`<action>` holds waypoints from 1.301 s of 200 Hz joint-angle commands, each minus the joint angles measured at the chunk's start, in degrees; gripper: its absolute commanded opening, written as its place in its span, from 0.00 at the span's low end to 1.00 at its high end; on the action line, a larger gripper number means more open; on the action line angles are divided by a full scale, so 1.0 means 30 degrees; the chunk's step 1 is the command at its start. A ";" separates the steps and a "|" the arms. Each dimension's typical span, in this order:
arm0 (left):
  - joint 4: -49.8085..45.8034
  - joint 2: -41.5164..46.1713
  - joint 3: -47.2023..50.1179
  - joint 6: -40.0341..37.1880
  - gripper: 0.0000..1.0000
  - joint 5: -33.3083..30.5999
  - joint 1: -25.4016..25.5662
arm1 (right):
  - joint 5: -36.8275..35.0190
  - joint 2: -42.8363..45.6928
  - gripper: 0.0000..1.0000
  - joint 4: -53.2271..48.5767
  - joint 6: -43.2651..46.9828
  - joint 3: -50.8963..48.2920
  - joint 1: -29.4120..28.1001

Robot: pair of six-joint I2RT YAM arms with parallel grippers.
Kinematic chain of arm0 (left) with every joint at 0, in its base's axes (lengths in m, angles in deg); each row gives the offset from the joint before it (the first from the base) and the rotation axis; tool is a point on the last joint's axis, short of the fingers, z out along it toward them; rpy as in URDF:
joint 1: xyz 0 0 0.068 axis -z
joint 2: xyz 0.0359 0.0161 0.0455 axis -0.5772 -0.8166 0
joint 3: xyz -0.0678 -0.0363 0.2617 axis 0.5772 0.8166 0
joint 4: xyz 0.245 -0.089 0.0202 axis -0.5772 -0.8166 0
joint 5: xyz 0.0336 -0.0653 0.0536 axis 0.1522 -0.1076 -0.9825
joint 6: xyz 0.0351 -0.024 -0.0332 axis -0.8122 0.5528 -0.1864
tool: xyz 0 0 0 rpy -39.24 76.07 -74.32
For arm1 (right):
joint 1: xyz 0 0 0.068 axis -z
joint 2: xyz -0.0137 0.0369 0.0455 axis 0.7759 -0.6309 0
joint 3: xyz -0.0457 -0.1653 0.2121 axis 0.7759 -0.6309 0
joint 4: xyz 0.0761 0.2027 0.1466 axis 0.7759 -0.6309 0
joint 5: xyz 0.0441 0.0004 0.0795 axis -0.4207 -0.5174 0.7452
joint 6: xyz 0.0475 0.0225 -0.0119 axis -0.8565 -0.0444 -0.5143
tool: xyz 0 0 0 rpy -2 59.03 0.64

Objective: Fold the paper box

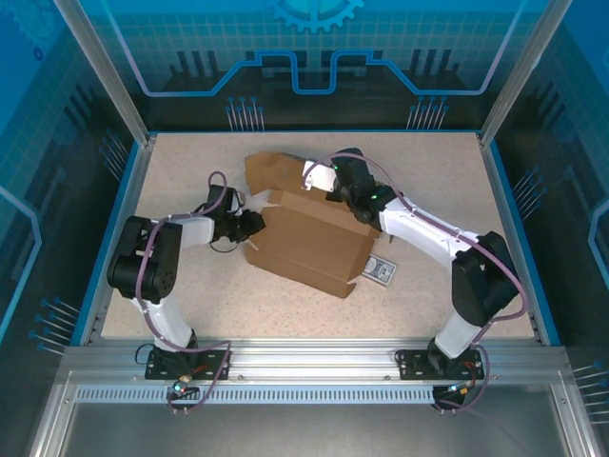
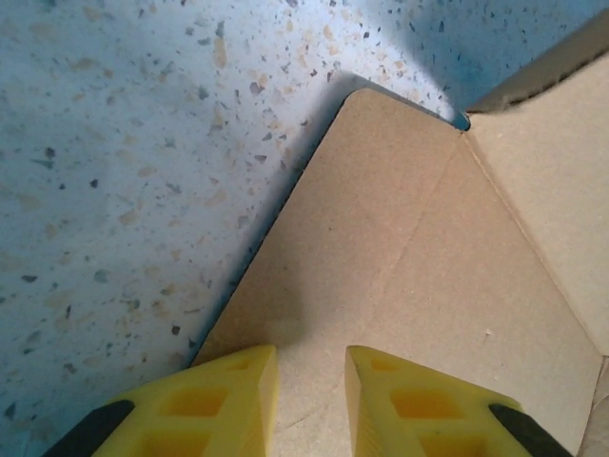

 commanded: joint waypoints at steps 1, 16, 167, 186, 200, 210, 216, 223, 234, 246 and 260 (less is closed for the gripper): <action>0.0369 -0.0737 0.0430 0.0078 0.27 -0.0550 -0.0246 | 0.1599 0.1316 0.00 -0.0731 -0.1079 0.0031 0.0487; 0.0694 -0.0876 0.0574 0.0271 0.27 -0.0444 -0.0395 | 0.2313 0.1582 0.00 -0.1365 -0.1295 -0.0009 0.0622; 0.0659 0.1366 -0.0980 0.1087 0.43 -0.0153 -0.3221 | 0.2277 0.0576 0.00 -0.2920 -0.1949 0.0917 0.0861; 0.0375 0.0947 -0.2127 0.1275 0.45 -0.0533 -0.3592 | 0.2211 0.0598 0.00 -0.2947 -0.1931 0.0972 0.0844; -0.0197 0.0243 -0.3322 0.0921 0.46 -0.1036 -0.3682 | 0.2211 0.0655 0.00 -0.2948 -0.1920 0.0956 0.0852; -0.0978 -0.0485 -0.4482 0.0618 0.46 -0.1284 -0.3711 | 0.2207 0.0686 0.00 -0.2948 -0.1920 0.0957 0.0866; -0.1271 -0.0915 -0.5108 0.0408 0.46 -0.1347 -0.3711 | 0.2233 0.0715 0.00 -0.2955 -0.1922 0.0960 0.0845; -0.1554 -0.1467 -0.5842 0.0327 0.47 -0.1444 -0.3712 | 0.2240 0.0715 0.00 -0.2949 -0.1920 0.0990 0.0844; -0.1995 -0.2380 -0.7065 0.0115 0.47 -0.1111 -0.3719 | 0.2240 0.0717 0.00 -0.2951 -0.1968 0.1004 0.0861; -0.2722 -0.3347 -0.8496 -0.0145 0.48 -0.0588 -0.3626 | 0.2269 0.0715 0.00 -0.2922 -0.2003 0.1019 0.0859; -0.3399 -0.4184 -0.9990 -0.0688 0.48 0.0375 -0.3438 | 0.2266 0.0686 0.00 -0.2862 -0.2052 0.1024 0.0815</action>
